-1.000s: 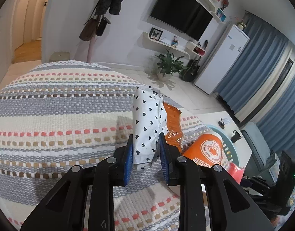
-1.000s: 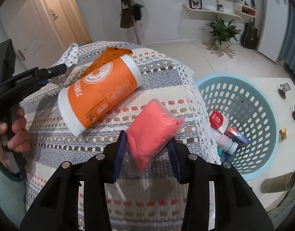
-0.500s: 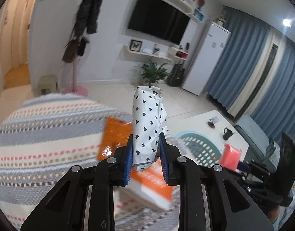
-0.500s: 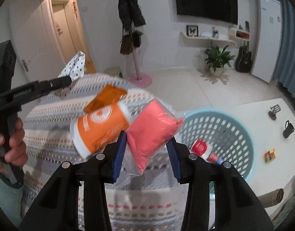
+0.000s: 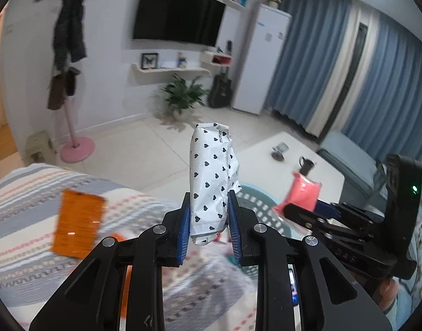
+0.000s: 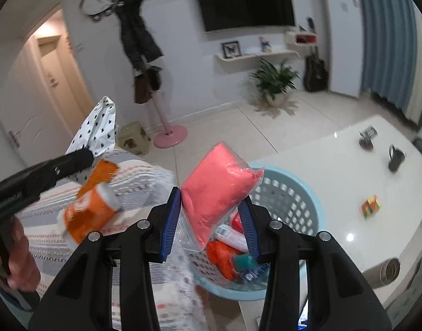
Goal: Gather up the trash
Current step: 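Carry the white bag and pink packet to the basket and release both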
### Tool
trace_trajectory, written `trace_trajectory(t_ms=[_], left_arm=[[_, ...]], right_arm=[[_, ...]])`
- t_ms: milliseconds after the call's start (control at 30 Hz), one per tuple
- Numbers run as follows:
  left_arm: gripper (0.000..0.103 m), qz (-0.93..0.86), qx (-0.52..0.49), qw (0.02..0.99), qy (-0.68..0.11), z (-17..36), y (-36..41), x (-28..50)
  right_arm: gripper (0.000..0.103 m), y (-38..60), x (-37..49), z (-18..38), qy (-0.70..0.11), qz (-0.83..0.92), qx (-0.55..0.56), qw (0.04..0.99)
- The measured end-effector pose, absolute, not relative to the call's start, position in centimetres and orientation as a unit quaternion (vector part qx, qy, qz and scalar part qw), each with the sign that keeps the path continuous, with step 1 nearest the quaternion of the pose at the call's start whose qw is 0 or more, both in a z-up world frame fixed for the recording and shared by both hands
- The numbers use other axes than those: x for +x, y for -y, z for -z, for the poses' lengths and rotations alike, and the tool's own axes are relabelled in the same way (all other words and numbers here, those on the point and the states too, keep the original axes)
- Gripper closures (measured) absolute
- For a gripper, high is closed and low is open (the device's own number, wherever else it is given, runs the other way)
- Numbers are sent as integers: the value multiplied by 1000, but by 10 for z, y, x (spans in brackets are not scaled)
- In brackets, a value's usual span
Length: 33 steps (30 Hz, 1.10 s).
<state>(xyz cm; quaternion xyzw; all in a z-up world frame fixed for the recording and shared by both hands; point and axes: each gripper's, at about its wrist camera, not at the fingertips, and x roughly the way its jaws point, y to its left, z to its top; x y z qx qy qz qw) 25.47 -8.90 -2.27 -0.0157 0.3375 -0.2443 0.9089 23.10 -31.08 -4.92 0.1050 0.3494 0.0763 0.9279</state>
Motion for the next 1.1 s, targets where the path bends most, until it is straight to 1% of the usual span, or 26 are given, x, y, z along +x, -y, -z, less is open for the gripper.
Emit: trace_trajectory(t_ms=[167,433,633,667,733,767,1100], left_arm=[[79,262,4,892,-367,49,131,267],[78,262,-9,872,-413,87,151,285],[66,256,-22,865,-432,105,147,287],[64,258,-24,863,-433,105,146,286],[49,259,-26,864,-431,105,146,283],[46,256,-28,868,-425,101,144,282],[46,253,-33,879,-404,83,128,264]], right_arm=[[64,341,244,80,-386,-37,129,913],[64,357,259,123,-436,-18,144,888],[63,353,264,135,-454,-20,144,879],[62,353,264,135,-454,-20,145,879],[54,354,264,134,-453,-20,149,879],[51,354,263,133,-451,-18,149,880],[51,345,251,114,-440,-18,142,887]])
